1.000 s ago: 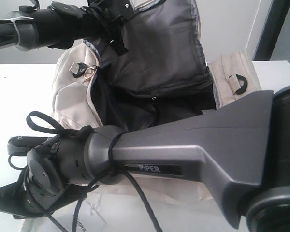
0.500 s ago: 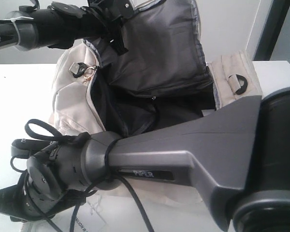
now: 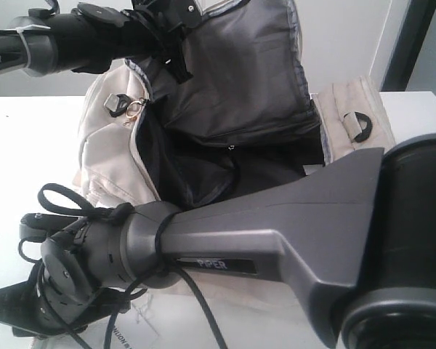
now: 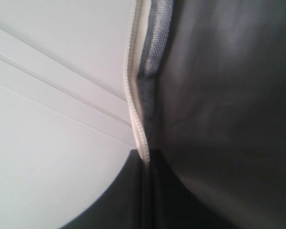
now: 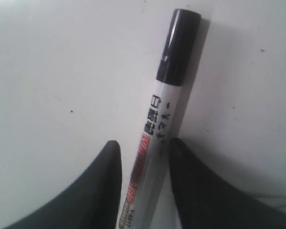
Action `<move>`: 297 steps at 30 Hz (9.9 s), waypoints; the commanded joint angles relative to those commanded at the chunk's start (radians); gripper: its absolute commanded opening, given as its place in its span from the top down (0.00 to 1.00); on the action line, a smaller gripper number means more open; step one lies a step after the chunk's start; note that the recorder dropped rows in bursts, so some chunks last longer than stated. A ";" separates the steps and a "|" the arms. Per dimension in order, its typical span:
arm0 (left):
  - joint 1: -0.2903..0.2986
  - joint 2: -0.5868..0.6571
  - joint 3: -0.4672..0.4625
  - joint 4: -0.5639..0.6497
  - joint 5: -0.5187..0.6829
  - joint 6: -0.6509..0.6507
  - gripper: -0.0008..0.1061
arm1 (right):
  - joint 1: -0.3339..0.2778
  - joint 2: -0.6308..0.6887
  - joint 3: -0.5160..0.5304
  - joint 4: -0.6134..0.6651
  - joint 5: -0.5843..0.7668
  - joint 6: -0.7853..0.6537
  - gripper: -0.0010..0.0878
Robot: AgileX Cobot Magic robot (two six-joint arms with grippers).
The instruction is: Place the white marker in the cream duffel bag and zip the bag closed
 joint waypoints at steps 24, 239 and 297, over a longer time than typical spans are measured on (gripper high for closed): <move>0.000 0.000 0.000 0.000 0.000 0.000 0.99 | 0.000 -0.119 0.000 -0.005 0.121 -0.022 0.99; 0.001 -0.121 0.000 0.697 0.632 -1.079 0.99 | -1.069 -0.909 0.363 0.082 0.536 -0.874 0.99; 0.036 -0.384 0.000 0.885 1.368 -1.542 0.42 | -1.069 -0.909 0.363 0.082 0.618 -0.876 0.99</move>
